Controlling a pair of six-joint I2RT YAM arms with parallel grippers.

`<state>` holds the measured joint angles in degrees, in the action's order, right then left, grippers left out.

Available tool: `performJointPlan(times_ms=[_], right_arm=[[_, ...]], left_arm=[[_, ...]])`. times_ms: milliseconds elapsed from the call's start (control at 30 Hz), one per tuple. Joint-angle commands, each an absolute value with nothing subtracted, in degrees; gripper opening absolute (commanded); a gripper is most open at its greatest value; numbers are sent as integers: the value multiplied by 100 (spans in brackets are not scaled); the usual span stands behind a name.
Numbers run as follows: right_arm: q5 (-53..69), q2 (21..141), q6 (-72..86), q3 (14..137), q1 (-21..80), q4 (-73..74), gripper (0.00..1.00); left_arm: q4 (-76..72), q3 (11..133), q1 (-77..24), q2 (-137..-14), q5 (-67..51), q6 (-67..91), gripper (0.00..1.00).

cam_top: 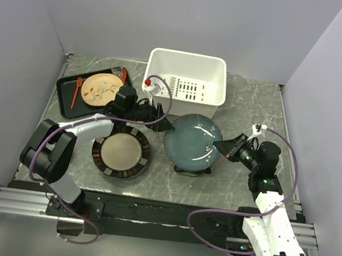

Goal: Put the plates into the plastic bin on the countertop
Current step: Pick up the plate at the center of the board.

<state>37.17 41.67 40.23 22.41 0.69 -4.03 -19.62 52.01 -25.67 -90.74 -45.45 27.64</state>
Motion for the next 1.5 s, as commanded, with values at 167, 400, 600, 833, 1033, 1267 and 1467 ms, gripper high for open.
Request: performJointPlan(times_ms=[167,400,600,833,1033,1267,1467], right_arm=[[4148,3981,4465,2391,18,-1503,0],[4131,3999,4456,2373,26,-1538,0],[4096,3981,4421,2373,26,-1494,0],[3999,3981,4394,2338,26,-1397,0],[3858,3990,4289,2382,26,-1257,0],[3674,4095,4227,2364,35,-1265,48],[3683,4289,4219,2364,26,-1310,66]], left_arm=[[-2030,5634,-2865,-9360,-4957,2646,72],[-1951,5801,-3076,-9483,-5098,2584,55],[-1689,5985,-3146,-9659,-5186,2496,1],[-1485,6021,-3199,-9633,-5150,2338,1],[-907,6196,-3199,-9571,-4906,2040,1],[-616,6293,-3190,-9439,-4632,2012,1],[-536,6539,-3182,-9483,-4632,2267,1]])
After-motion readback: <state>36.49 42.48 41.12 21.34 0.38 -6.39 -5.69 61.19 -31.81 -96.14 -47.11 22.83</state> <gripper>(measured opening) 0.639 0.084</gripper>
